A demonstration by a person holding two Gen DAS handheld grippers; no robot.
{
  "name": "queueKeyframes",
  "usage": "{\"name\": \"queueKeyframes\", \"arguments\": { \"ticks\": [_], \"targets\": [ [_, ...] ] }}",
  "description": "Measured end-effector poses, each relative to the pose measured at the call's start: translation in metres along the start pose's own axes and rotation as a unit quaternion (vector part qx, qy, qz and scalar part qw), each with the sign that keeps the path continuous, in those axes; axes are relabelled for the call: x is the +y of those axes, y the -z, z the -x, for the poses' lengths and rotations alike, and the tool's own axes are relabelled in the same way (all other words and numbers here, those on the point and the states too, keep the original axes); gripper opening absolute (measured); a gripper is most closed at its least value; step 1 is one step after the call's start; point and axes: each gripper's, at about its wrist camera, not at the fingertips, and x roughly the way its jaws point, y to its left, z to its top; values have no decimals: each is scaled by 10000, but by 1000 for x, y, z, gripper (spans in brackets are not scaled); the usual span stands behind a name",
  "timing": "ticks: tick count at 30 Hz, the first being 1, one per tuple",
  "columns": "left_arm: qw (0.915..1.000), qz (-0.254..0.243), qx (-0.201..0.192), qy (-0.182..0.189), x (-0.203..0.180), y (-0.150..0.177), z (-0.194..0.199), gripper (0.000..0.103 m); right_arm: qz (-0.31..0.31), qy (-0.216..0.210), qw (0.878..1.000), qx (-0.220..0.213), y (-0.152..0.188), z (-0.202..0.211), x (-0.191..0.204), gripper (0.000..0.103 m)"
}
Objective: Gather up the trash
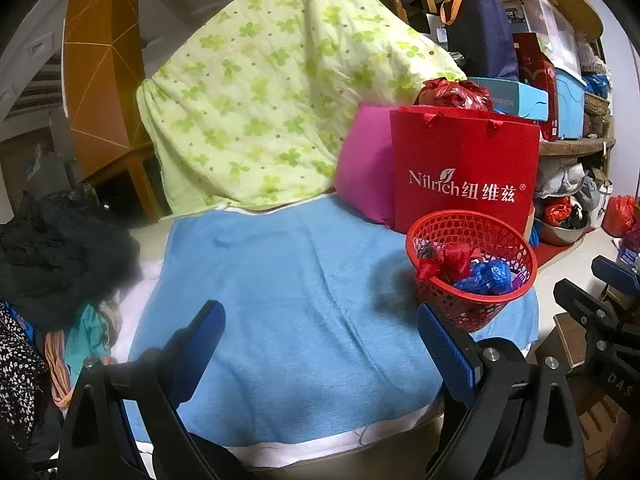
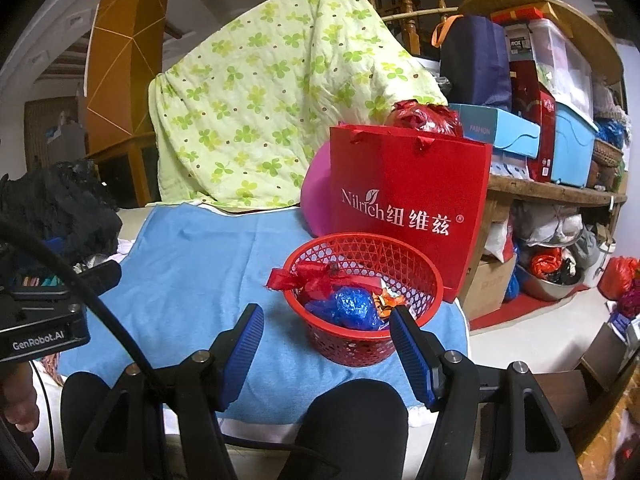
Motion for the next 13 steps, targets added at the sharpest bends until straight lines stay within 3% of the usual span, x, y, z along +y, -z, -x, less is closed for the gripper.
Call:
{"name": "queueKeyframes", "arguments": {
  "ticks": [13],
  "targets": [
    [9999, 118, -52, 94, 11, -1, -15, 96, 49, 278, 9996, -74, -8, -22, 5, 69]
  ]
}}
